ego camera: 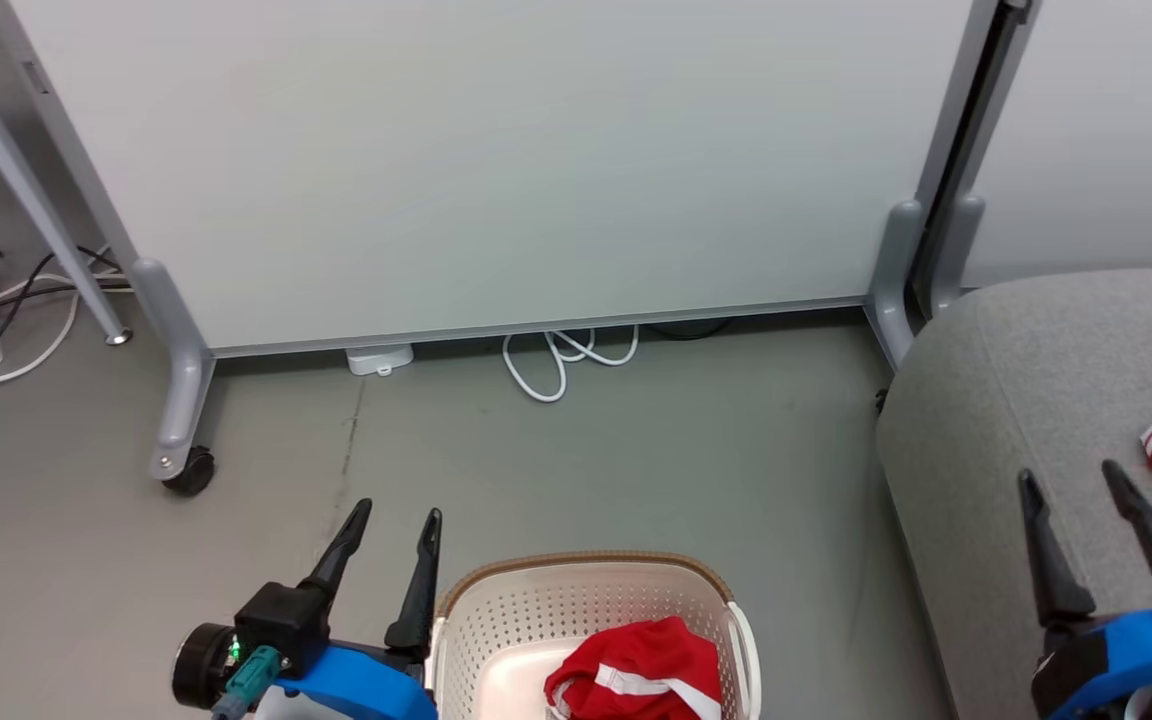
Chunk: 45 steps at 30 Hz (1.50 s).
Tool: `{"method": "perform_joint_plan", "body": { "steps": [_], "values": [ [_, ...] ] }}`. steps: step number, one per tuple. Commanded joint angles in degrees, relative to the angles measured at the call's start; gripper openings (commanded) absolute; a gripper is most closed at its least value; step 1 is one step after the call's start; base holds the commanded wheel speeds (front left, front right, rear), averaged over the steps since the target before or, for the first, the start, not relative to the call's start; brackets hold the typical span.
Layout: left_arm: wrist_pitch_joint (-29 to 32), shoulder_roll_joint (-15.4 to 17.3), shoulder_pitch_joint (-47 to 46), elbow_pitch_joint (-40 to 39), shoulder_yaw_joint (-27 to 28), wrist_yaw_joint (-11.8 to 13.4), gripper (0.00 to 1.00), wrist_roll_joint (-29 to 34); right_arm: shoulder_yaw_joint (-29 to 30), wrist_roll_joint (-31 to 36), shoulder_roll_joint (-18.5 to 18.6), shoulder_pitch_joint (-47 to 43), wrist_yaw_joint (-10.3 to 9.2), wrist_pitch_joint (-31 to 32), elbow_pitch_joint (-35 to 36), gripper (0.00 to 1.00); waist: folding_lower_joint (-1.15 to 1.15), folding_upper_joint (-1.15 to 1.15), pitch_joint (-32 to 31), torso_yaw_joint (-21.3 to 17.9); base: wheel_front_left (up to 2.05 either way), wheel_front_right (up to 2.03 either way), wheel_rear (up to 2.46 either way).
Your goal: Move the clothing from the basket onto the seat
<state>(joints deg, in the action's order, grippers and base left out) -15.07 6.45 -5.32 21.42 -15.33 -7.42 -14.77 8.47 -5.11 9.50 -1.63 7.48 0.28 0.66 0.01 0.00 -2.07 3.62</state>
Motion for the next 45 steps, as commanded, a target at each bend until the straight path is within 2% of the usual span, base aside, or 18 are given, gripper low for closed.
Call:
{"method": "perform_joint_plan", "body": {
  "steps": [1, 9, 15, 39, 45],
  "values": [
    [-0.15, 0.02, 0.34, 0.1, 0.51, -0.05, 1.0, 0.33, -0.1, 0.24, -0.36, -1.14, 0.03, -0.01, 0.44, 1.0, -0.01, 0.0, -0.27, 0.61, 0.0, 0.0, 0.0],
    [-0.15, -0.07, 1.41, 1.1, 4.4, -0.05, 1.0, 0.98, 0.02, 1.02, -4.56, -4.7, 0.02, -0.99, 2.07, 1.0, -0.01, 0.0, -1.29, 1.93, 0.0, 0.0, 0.0],
    [-0.15, -0.24, 2.01, 1.52, 5.01, -0.05, 1.0, 1.14, 0.01, 0.75, -6.02, -5.61, 0.02, -1.96, 0.46, 1.0, -0.01, 0.0, -1.64, 2.02, 0.0, 0.0, 0.0],
    [-0.15, -0.97, 1.5, 1.86, 4.12, -0.05, 1.0, 1.33, -1.74, 0.25, -6.63, -3.31, 0.02, -2.49, -1.0, 1.0, -0.01, 0.0, 0.06, 1.81, 0.0, 0.0, 0.0],
    [-0.15, -1.16, 1.33, 1.78, 3.95, -0.05, 1.0, 1.17, -3.58, 0.83, -5.95, -1.31, 0.03, -2.01, -0.73, 1.0, -0.01, 0.0, 2.9, 0.0, 0.0, 0.0, 0.0]
  ]
}}
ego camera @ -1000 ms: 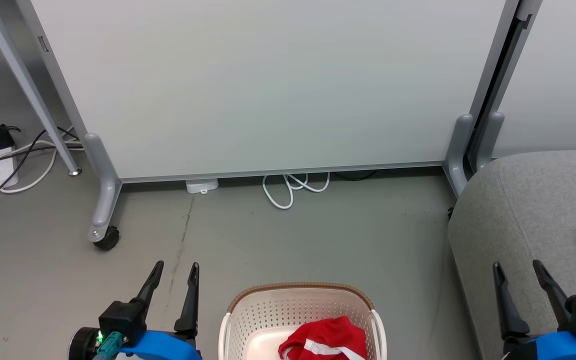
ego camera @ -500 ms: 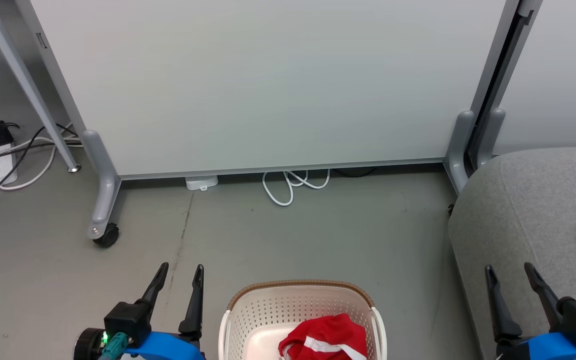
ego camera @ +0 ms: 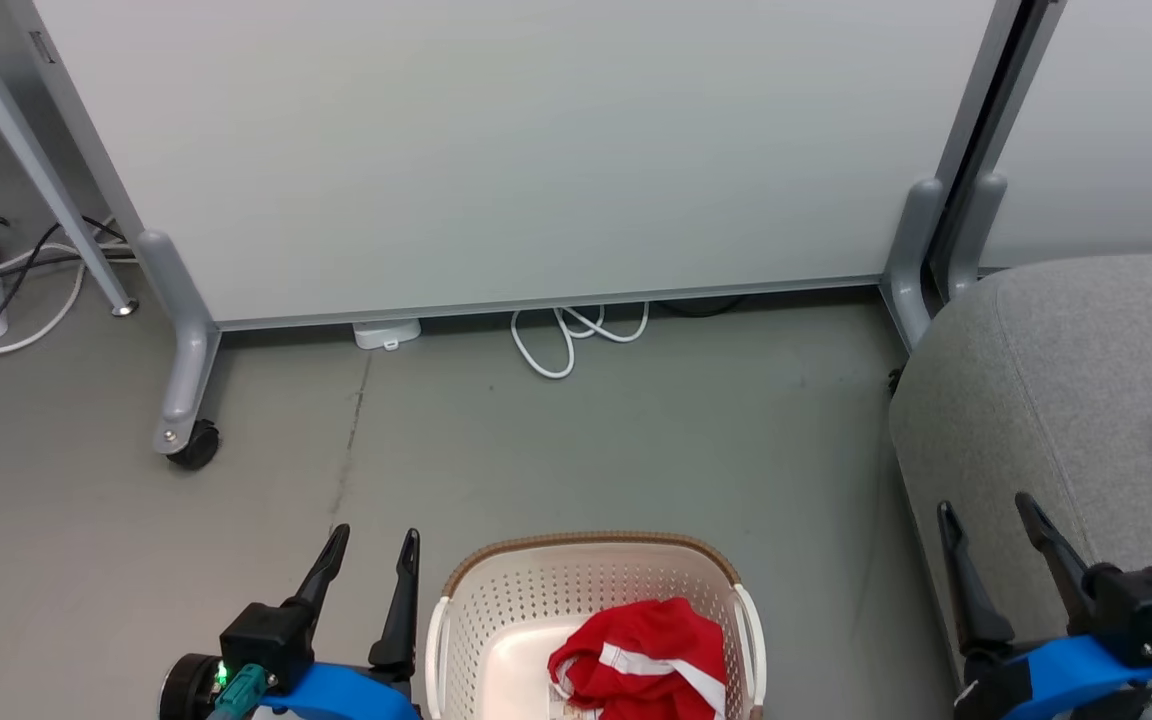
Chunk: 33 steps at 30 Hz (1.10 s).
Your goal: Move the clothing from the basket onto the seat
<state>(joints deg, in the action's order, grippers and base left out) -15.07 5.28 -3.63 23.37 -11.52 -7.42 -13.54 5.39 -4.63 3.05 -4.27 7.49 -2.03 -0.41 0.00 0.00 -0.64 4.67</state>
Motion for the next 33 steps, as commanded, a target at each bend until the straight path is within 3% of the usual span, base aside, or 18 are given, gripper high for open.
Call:
{"method": "perform_joint_plan", "body": {
  "steps": [1, 17, 25, 33],
  "values": [
    [-0.15, -0.01, -0.71, -0.38, 0.05, -0.05, 1.0, 0.02, -1.01, 0.5, 0.88, 2.11, 0.01, 0.37, 0.66, 1.0, 0.0, 0.0, 2.57, -1.47, 0.0, 0.0, 0.0],
    [-0.16, -1.89, -15.01, 4.87, -7.61, -0.06, 1.0, 0.16, -6.99, -0.32, 7.46, 20.78, 0.01, 1.66, 4.66, 1.0, 0.0, 0.0, 27.35, -5.34, 0.0, 0.0, 0.0],
    [-0.15, -1.87, -22.18, 10.85, -10.76, -0.05, 1.0, -0.23, -8.53, -0.6, 6.99, 26.99, 0.01, 0.55, 6.18, 1.0, 0.0, 0.0, 36.11, -8.2, 0.0, 0.0, 0.0],
    [-0.15, 0.19, -29.47, 18.72, -12.85, -0.05, 1.0, -0.66, -9.99, -0.35, 5.06, 30.85, 0.01, -1.46, 8.05, 1.0, 0.0, 0.0, 44.9, -13.2, 0.0, 0.0, 0.0]
  ]
}}
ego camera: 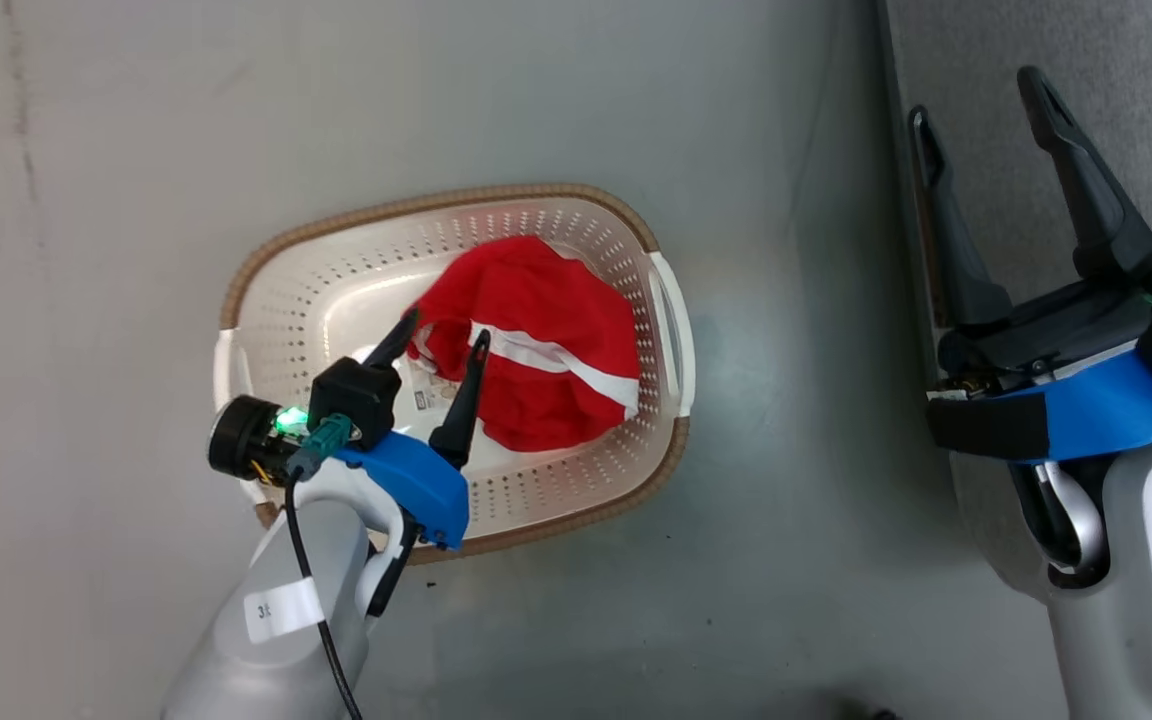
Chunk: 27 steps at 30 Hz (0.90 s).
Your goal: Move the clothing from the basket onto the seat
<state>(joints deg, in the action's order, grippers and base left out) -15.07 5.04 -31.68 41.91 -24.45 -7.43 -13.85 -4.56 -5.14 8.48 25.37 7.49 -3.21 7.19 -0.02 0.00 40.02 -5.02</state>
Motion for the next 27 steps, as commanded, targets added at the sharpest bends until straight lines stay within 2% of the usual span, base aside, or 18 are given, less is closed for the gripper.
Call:
{"method": "perform_joint_plan", "body": {
  "steps": [1, 12, 18, 22, 27],
  "values": [
    [-0.15, 0.81, -2.42, 1.19, -0.22, -0.04, 1.0, -0.35, -0.19, 0.14, -0.66, 1.48, 0.01, -0.59, 0.59, 1.0, 0.02, 0.0, 5.21, -4.11, 0.0, 0.0, 0.0],
    [-0.15, 3.43, -10.52, 10.19, -1.28, -0.04, 1.0, -1.38, -0.97, -0.21, -3.34, 1.21, 0.01, -3.77, 0.88, 1.0, 0.02, 0.0, 12.25, -8.68, 0.0, 0.0, 0.0],
    [-0.15, 4.42, -13.77, 13.99, -1.08, -0.02, 1.0, -1.61, -1.31, -0.34, -4.12, 0.52, 0.01, -5.14, 0.36, 1.0, 0.02, 0.0, 14.19, -9.84, 0.0, 0.0, 0.0],
    [-0.15, 4.86, -15.73, 16.67, -0.41, 1.44, 1.0, -1.23, -1.74, -0.3, -4.47, 0.41, 0.01, -5.68, 0.35, 1.0, 0.02, 0.0, 15.2, -10.36, 0.0, 0.0, 0.0],
    [-0.15, 5.02, -17.65, 19.73, 0.46, 1.55, 1.0, -1.68, -2.42, -0.48, -4.91, 0.49, 0.01, -6.27, 0.3, 1.0, 0.02, 0.0, 16.29, -10.95, 0.0, 0.0, 0.0]
  ]
}}
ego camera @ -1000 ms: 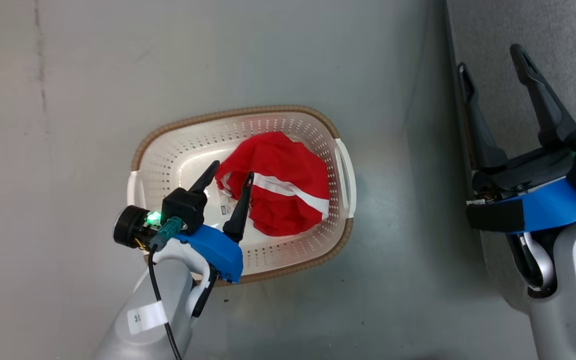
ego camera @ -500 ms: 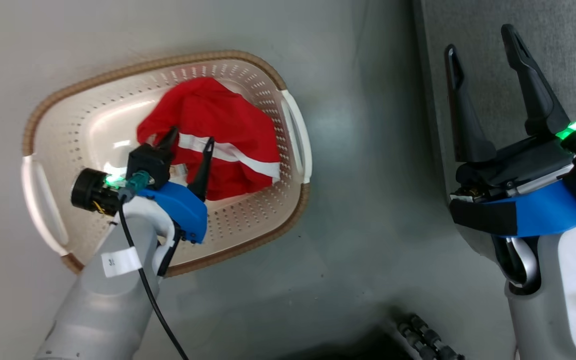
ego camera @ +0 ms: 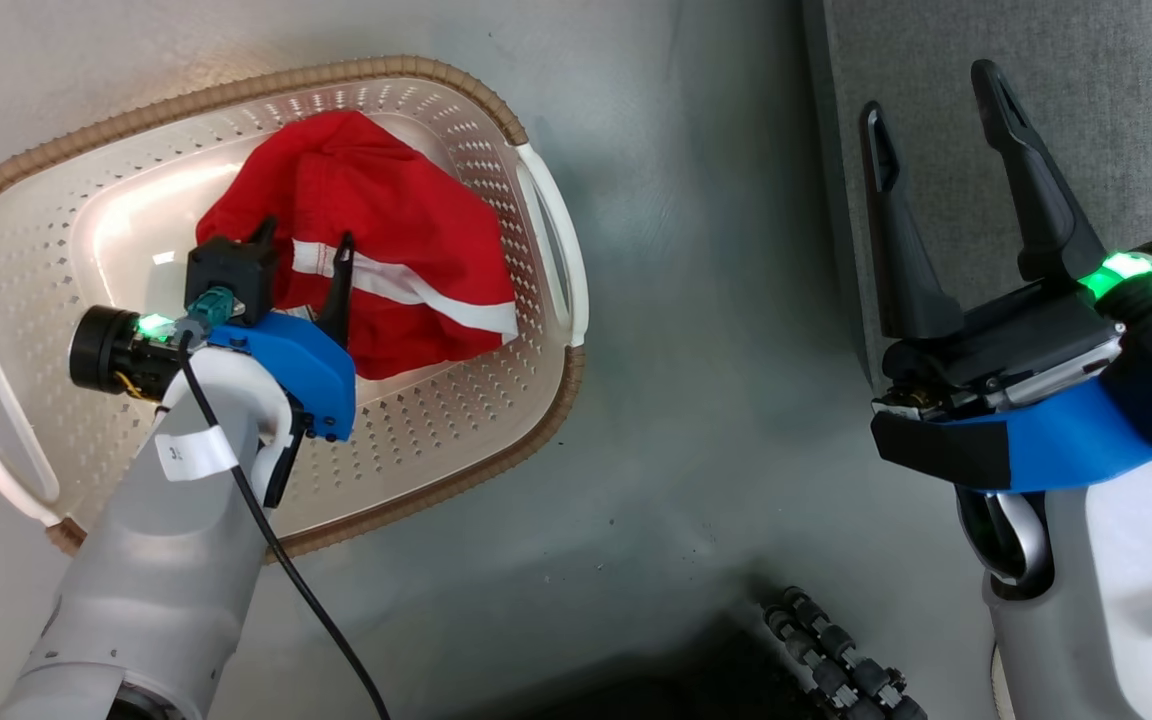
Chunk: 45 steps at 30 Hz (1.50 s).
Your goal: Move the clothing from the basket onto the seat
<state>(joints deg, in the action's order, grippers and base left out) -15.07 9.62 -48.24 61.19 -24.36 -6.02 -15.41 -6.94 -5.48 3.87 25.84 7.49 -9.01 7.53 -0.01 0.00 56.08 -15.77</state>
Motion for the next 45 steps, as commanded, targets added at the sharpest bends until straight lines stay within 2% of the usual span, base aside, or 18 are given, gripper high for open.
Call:
{"method": "perform_joint_plan", "body": {
  "steps": [1, 11, 23, 24, 25, 26, 27, 45],
  "values": [
    [-0.15, 0.34, -1.42, 1.24, 0.46, 0.05, 1.0, -0.27, -0.18, -0.15, -0.39, -0.05, 0.01, -0.6, -0.07, 1.0, 0.01, 0.0, 0.37, -0.32, 0.0, 0.0, 0.0],
    [1.3, -0.58, -4.72, 9.09, 0.2, -1.06, 1.0, -2.35, -0.52, -0.54, -0.73, -0.93, 0.01, -1.12, 0.09, 1.0, 0.01, 0.0, 1.6, -1.59, 0.0, 0.0, 0.0],
    [5.51, -1.71, -4.48, 9.87, -4.17, -1.6, 1.0, -6.89, -0.63, -0.88, -0.96, -1.15, 0.01, -1.2, -0.01, 1.0, 0.01, 0.0, 1.46, -1.95, 0.0, 0.0, 0.0],
    [5.85, -1.67, -4.4, 9.71, -4.8, -1.6, 0.89, -7.33, -0.62, -0.89, -0.97, -1.11, 0.01, -1.19, -0.02, 1.0, 0.01, 0.0, 1.45, -1.97, 0.0, 0.0, 0.0],
    [6.01, -1.55, -4.34, 9.5, -5.33, -1.6, 0.56, -7.79, -0.59, -0.88, -0.98, -1.06, 0.01, -1.21, -0.07, 1.0, 0.01, 0.0, 1.43, -1.99, 0.0, 0.0, 0.0],
    [6.2, -1.37, -4.31, 9.34, -5.77, -1.6, 0.31, -8.18, -0.58, -0.86, -0.98, -1.02, 0.01, -1.18, -0.14, 1.0, 0.01, 0.0, 1.42, -2.0, 0.0, 0.0, 0.0],
    [6.3, -1.16, -4.3, 9.2, -6.33, -1.61, 0.0, -8.59, -0.6, -0.86, -0.99, -0.95, 0.01, -1.21, -0.21, 1.0, 0.01, 0.0, 1.4, -2.02, 0.0, 0.0, 0.0],
    [5.95, 1.3, -4.7, 7.75, -13.66, -1.61, 0.0, -16.02, -0.82, -0.66, -1.04, -0.28, 0.01, -1.67, -0.84, 1.0, 0.01, 0.0, 0.92, -2.15, 0.0, 0.0, 0.0]
  ]
}}
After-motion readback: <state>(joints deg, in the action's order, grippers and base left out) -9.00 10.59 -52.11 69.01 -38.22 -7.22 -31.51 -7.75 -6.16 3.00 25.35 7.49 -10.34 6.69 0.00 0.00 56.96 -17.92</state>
